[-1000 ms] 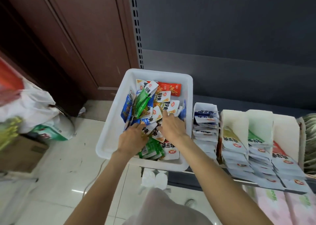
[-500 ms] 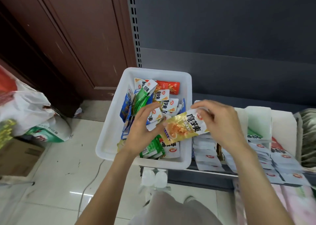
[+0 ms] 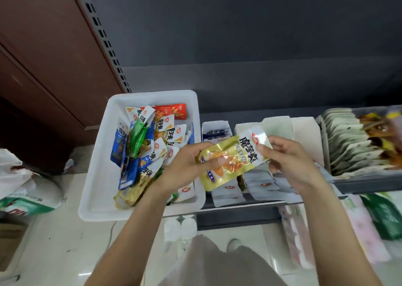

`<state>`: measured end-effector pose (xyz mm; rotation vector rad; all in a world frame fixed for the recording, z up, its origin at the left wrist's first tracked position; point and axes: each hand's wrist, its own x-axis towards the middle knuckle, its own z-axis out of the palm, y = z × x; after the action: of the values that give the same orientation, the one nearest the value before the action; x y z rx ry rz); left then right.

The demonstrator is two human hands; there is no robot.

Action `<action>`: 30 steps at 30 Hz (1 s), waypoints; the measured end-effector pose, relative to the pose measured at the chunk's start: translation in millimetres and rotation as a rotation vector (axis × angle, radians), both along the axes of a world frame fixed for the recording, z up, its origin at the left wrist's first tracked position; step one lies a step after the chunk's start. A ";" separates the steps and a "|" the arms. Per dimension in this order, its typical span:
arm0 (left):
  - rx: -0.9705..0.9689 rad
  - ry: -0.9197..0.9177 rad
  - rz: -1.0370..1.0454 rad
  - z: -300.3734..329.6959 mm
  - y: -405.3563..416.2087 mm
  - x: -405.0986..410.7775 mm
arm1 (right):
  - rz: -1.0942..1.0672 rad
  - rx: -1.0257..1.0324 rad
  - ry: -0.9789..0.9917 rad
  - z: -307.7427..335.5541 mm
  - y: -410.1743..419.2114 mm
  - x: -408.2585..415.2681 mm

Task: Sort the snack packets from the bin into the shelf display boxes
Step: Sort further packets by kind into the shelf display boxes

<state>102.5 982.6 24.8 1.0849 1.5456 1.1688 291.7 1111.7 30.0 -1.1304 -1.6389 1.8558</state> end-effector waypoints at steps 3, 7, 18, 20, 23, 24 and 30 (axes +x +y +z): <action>0.047 0.090 -0.063 -4.7 23.0 20.4 | -0.178 0.083 0.029 -5.5 7.6 22.4; 0.247 0.509 0.037 -20.4 62.9 43.6 | -0.384 0.532 0.067 1.3 12.4 47.4; 0.343 0.996 0.019 -51.5 74.7 46.8 | -0.103 1.159 -0.282 -52.9 8.4 43.2; 0.349 0.979 -0.006 -54.3 63.5 45.3 | 0.012 1.175 -0.468 -62.9 10.7 36.6; 0.376 0.936 0.070 -52.1 43.6 38.1 | 0.174 1.236 -0.583 -61.5 10.3 30.9; 0.381 0.903 0.147 -50.2 34.8 34.8 | 0.198 1.234 -0.570 -57.4 8.9 29.0; 0.259 0.729 0.698 -58.2 -30.7 -7.3 | 0.295 1.003 -0.223 -27.9 -21.8 -21.6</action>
<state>95.3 951.9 -33.4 1.2636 2.5301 1.5569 270.1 1090.0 2.1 -0.6590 -2.5063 0.7713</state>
